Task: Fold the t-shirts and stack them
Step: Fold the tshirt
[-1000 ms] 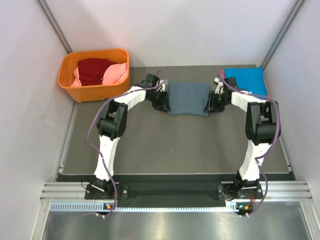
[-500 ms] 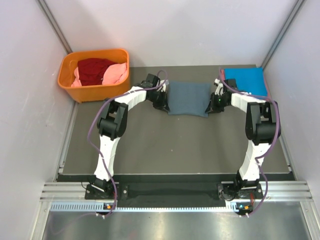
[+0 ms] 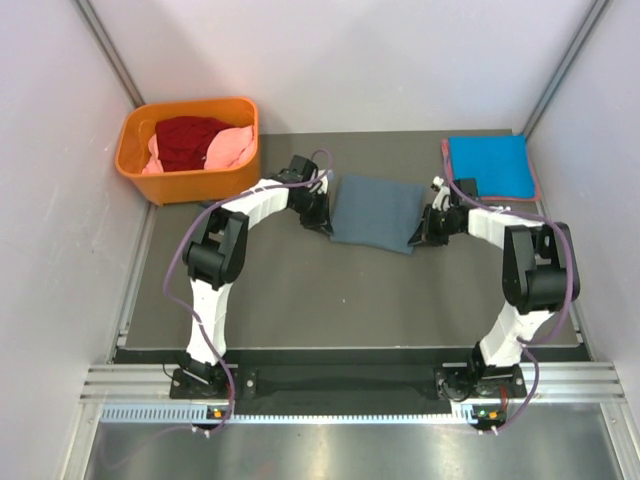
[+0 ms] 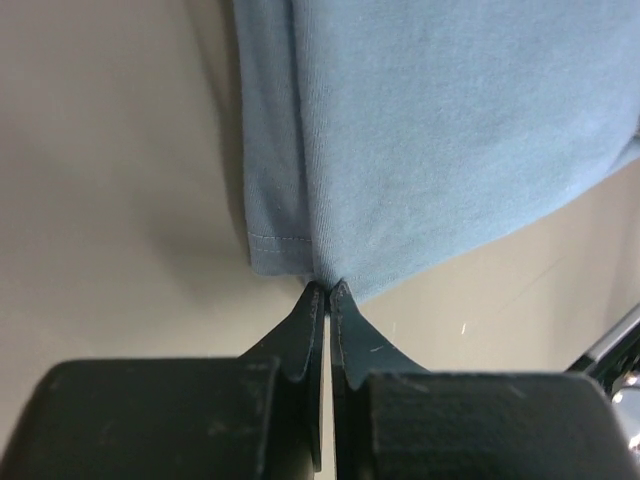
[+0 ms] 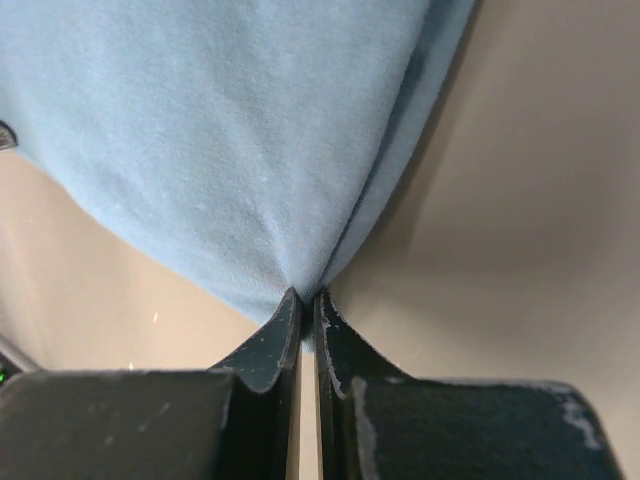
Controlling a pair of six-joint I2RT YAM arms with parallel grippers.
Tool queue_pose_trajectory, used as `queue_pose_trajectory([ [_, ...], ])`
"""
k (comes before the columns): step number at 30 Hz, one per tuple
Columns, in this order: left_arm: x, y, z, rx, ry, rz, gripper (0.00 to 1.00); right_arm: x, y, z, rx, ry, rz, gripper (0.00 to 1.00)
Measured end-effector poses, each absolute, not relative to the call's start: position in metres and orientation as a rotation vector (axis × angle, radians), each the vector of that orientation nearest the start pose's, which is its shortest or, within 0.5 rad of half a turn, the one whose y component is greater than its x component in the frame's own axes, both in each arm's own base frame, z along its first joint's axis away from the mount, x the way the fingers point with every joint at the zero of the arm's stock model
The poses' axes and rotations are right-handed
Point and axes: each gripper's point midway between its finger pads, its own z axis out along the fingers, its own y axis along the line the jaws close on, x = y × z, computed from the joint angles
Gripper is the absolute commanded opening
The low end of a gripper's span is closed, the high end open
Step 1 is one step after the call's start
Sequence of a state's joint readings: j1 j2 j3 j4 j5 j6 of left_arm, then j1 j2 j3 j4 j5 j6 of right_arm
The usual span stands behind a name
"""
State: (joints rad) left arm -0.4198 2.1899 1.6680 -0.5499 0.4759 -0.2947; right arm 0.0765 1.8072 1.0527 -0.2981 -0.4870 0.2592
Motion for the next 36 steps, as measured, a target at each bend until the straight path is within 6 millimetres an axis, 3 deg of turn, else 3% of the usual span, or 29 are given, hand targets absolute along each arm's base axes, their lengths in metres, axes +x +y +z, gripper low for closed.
queue_pose_trajectory([
  [9,0.344,-0.269,0.038,0.380,2.782,-0.744,0.00,0.310,0.136,0.035,0.072,2.628,0.785,0.06],
  [11,0.332,-0.266,0.039,0.393,2.788,-0.693,0.09,0.298,0.139,0.033,0.068,2.636,0.780,0.09],
  [15,0.316,-0.262,0.041,0.405,2.811,-0.613,0.24,0.287,0.142,0.032,0.062,2.648,0.764,0.28],
  [17,0.314,-0.256,0.041,0.393,2.825,-0.565,0.28,0.285,0.139,0.033,0.070,2.655,0.741,0.37],
  [20,0.312,-0.244,0.045,0.381,2.854,-0.484,0.29,0.280,0.133,0.037,0.081,2.665,0.699,0.40],
  [24,0.325,-0.242,0.074,0.400,2.830,-0.430,0.29,0.285,0.122,0.055,0.086,2.663,0.613,0.36],
  [31,0.382,-0.268,0.141,0.417,2.637,-0.456,0.27,0.340,0.113,0.102,0.062,2.548,0.553,0.18],
  [36,0.421,-0.297,0.149,0.437,2.540,-0.525,0.26,0.380,0.120,0.104,0.026,2.516,0.580,0.12],
])
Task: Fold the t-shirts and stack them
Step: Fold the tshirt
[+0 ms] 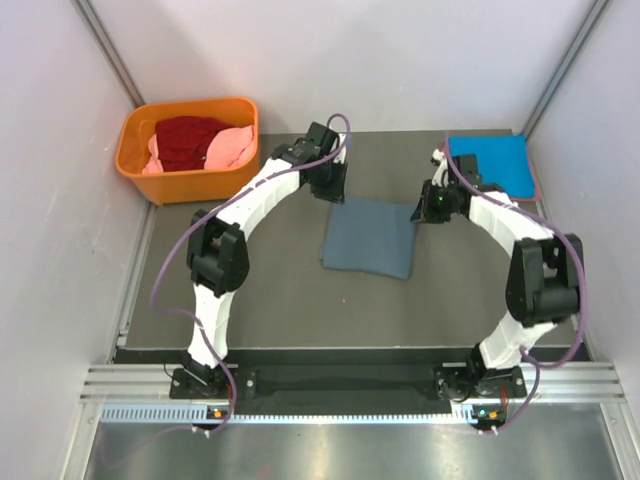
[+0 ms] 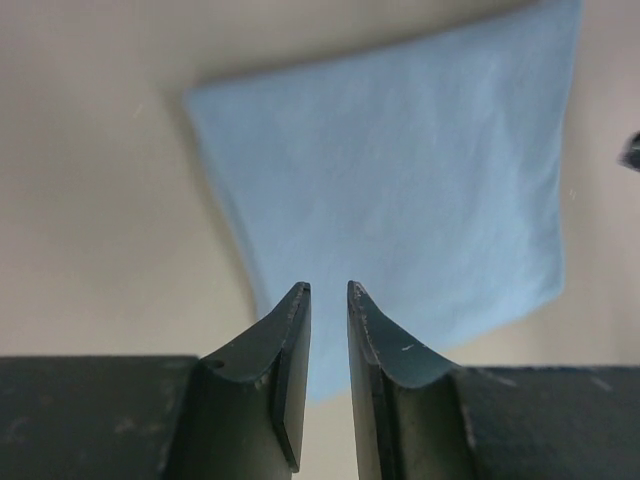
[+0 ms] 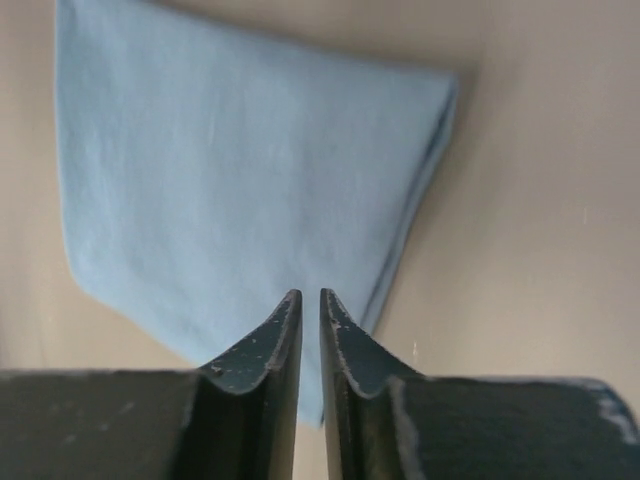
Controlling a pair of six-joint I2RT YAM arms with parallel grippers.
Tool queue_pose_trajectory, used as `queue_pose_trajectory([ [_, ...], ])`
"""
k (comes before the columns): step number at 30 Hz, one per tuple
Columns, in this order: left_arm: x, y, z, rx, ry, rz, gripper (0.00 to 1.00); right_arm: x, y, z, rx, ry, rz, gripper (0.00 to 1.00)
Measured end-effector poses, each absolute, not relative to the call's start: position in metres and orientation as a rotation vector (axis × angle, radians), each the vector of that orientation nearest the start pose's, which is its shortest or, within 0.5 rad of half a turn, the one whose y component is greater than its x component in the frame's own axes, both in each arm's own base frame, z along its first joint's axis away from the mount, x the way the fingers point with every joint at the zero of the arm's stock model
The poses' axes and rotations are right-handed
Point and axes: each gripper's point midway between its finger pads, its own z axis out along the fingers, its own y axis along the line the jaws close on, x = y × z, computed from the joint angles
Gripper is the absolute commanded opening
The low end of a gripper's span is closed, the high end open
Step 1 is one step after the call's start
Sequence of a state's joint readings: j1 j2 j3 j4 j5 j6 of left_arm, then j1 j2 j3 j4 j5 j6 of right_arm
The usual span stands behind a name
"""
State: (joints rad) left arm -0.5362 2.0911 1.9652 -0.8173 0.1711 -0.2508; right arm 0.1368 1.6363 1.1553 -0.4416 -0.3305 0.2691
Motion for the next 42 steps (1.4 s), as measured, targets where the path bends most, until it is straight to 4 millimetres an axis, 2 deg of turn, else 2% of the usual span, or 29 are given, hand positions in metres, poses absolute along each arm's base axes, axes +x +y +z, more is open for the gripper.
queue_pose_trajectory([
  [3,0.437,-0.310,0.132,0.444,2.519,-0.569,0.26,0.403,0.124,0.095,0.007,2.521,0.587,0.11],
  [7,0.457,-0.320,0.098,0.433,2.517,-0.601,0.26,0.430,0.124,0.081,0.003,2.520,0.596,0.11],
  [10,0.471,-0.319,0.071,0.417,2.523,-0.593,0.26,0.445,0.119,0.065,0.014,2.528,0.602,0.11],
  [14,0.485,-0.314,0.043,0.407,2.540,-0.572,0.27,0.452,0.108,0.038,0.053,2.567,0.612,0.14],
  [17,0.494,-0.314,0.048,0.411,2.512,-0.576,0.28,0.454,0.104,0.033,0.068,2.576,0.643,0.21],
  [19,0.500,-0.314,0.056,0.414,2.487,-0.574,0.29,0.458,0.103,0.038,0.066,2.560,0.642,0.28],
  [20,0.503,-0.315,0.061,0.417,2.474,-0.573,0.28,0.461,0.103,0.041,0.067,2.548,0.642,0.38],
  [23,0.510,-0.318,0.076,0.427,2.436,-0.575,0.29,0.460,0.103,0.051,0.076,2.525,0.643,0.49],
  [25,0.509,-0.317,0.084,0.429,2.426,-0.575,0.29,0.456,0.102,0.060,0.082,2.511,0.639,0.52],
  [27,0.504,-0.315,0.092,0.429,2.424,-0.577,0.29,0.452,0.102,0.071,0.089,2.493,0.636,0.56],
  [29,0.489,-0.310,0.099,0.428,2.436,-0.583,0.29,0.452,0.101,0.079,0.088,2.473,0.630,0.59],
  [33,0.455,-0.296,0.112,0.413,2.457,-0.600,0.29,0.452,0.101,0.081,0.097,2.463,0.631,0.61],
  [37,0.441,-0.290,0.106,0.411,2.485,-0.592,0.28,0.448,0.102,0.073,0.105,2.482,0.640,0.63],
  [42,0.437,-0.288,0.076,0.412,2.546,-0.576,0.26,0.448,0.105,0.053,0.110,2.515,0.669,0.64],
])
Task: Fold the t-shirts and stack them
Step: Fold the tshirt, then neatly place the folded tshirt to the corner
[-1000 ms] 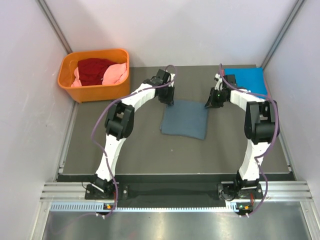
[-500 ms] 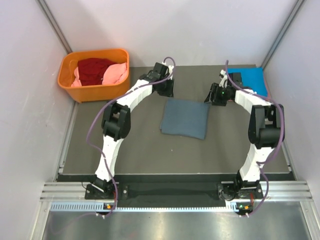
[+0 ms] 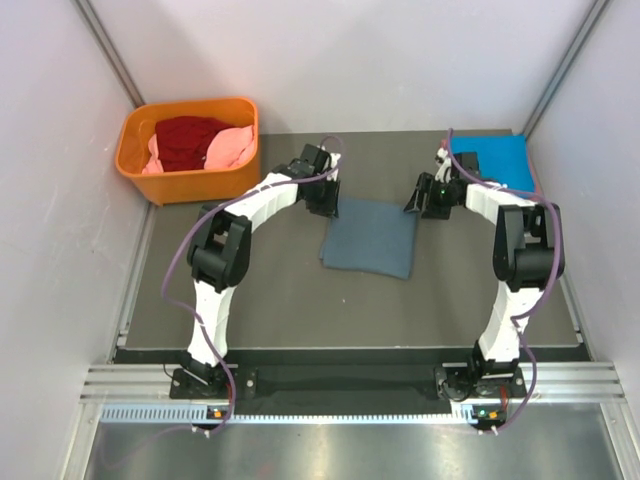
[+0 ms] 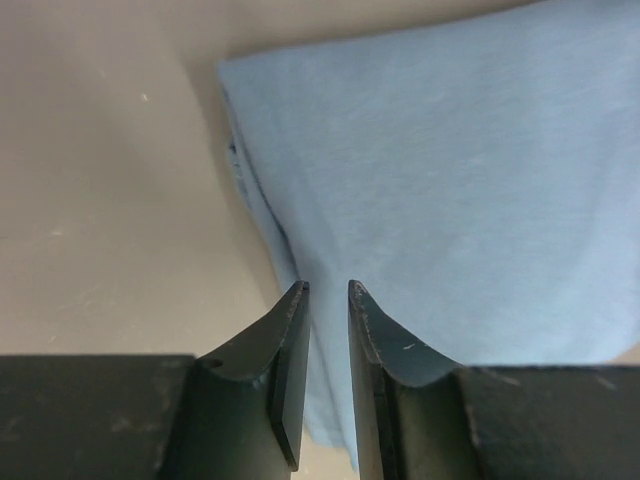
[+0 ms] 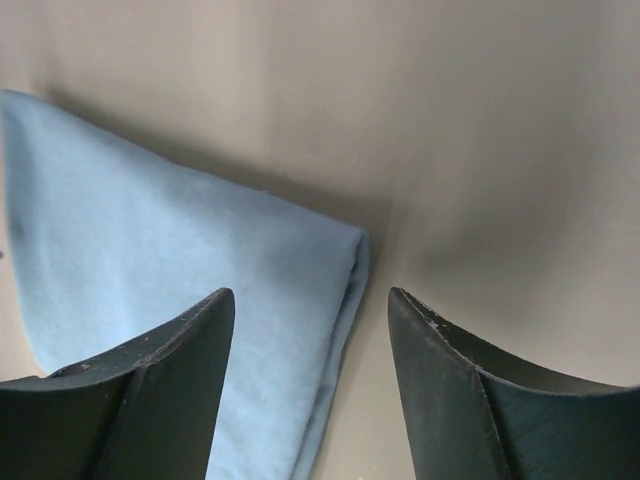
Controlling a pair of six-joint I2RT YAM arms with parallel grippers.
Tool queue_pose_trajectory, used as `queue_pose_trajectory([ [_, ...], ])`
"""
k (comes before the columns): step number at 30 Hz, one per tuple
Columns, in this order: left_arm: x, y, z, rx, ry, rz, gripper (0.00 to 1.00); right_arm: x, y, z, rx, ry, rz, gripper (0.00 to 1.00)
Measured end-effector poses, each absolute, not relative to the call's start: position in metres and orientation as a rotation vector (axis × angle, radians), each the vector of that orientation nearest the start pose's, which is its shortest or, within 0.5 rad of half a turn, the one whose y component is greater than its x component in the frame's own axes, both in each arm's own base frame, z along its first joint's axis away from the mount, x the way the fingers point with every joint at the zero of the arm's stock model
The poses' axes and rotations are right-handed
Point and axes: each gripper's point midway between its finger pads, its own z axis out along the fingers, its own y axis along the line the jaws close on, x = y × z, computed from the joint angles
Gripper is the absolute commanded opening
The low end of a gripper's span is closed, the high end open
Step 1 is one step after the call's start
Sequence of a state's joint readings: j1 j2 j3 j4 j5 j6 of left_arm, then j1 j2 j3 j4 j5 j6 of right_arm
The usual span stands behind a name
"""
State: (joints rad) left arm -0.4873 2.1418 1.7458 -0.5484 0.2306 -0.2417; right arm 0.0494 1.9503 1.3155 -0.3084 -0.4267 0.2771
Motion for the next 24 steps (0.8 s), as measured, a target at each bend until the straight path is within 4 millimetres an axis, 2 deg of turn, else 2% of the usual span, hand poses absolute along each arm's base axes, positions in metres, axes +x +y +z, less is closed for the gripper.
queue_pose_trajectory([
  [2,0.436,-0.287,0.061,0.411,2.577,-0.565,0.25,0.447,0.107,0.041,0.114,2.536,0.682,0.63],
  [6,0.433,-0.284,0.032,0.408,2.640,-0.538,0.25,0.451,0.112,0.040,0.098,2.519,0.721,0.61],
  [10,0.434,-0.284,0.033,0.407,2.639,-0.534,0.25,0.453,0.118,0.038,0.076,2.507,0.738,0.54],
  [24,0.434,-0.283,0.034,0.413,2.642,-0.531,0.25,0.450,0.124,0.034,0.038,2.513,0.771,0.41],
])
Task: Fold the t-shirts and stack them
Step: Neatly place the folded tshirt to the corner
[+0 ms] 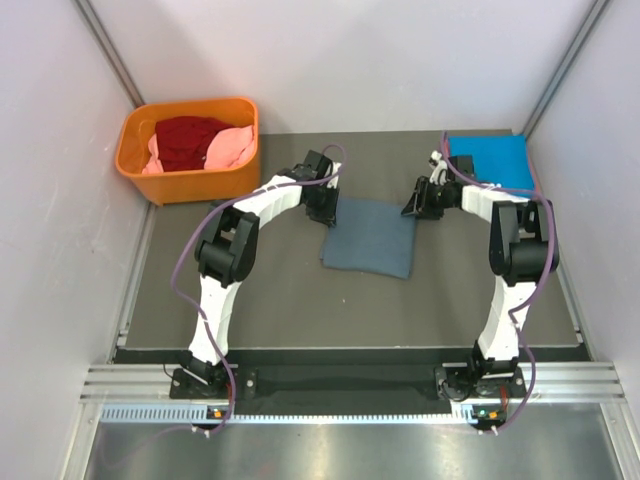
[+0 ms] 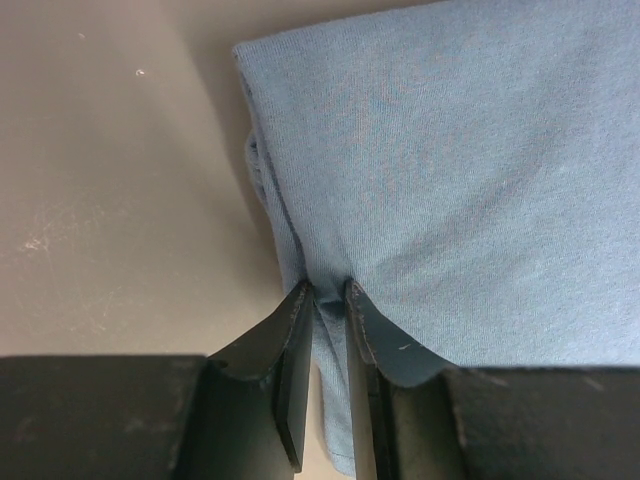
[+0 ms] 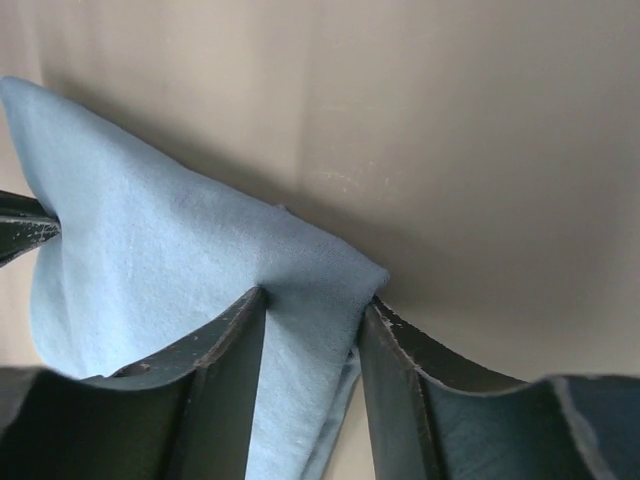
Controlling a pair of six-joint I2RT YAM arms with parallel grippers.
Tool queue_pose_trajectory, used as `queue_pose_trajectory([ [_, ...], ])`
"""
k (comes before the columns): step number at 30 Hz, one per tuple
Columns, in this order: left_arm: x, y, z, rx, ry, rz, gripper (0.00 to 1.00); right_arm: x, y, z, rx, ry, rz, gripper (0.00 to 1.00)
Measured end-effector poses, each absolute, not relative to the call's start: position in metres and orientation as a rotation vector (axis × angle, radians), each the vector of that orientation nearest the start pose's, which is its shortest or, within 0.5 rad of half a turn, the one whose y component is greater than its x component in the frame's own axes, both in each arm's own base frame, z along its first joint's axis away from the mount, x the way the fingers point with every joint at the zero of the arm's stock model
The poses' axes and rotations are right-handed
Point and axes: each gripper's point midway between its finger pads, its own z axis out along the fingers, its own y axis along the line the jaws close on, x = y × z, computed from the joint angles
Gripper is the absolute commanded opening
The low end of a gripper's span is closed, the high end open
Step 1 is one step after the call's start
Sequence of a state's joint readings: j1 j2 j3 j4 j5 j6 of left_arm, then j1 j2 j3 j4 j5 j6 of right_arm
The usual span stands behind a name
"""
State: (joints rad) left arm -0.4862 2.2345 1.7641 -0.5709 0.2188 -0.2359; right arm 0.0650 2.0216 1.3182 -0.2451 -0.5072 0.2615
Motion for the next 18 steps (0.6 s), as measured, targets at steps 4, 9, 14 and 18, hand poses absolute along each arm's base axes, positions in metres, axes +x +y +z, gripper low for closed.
queue_pose_trajectory([
  [4,0.433,-0.283,0.034,0.413,2.646,-0.531,0.25,0.449,0.125,0.033,0.033,2.517,0.781,0.25],
  [9,0.433,-0.282,0.049,0.412,2.662,-0.519,0.25,0.449,0.125,0.030,0.031,2.521,0.777,0.00],
  [14,0.440,-0.269,0.081,0.385,2.643,-0.407,0.27,0.446,0.126,0.035,0.028,2.507,0.723,0.00],
  [18,0.417,-0.240,0.115,0.370,2.623,-0.297,0.28,0.447,0.132,0.054,-0.027,2.473,0.637,0.00],
])
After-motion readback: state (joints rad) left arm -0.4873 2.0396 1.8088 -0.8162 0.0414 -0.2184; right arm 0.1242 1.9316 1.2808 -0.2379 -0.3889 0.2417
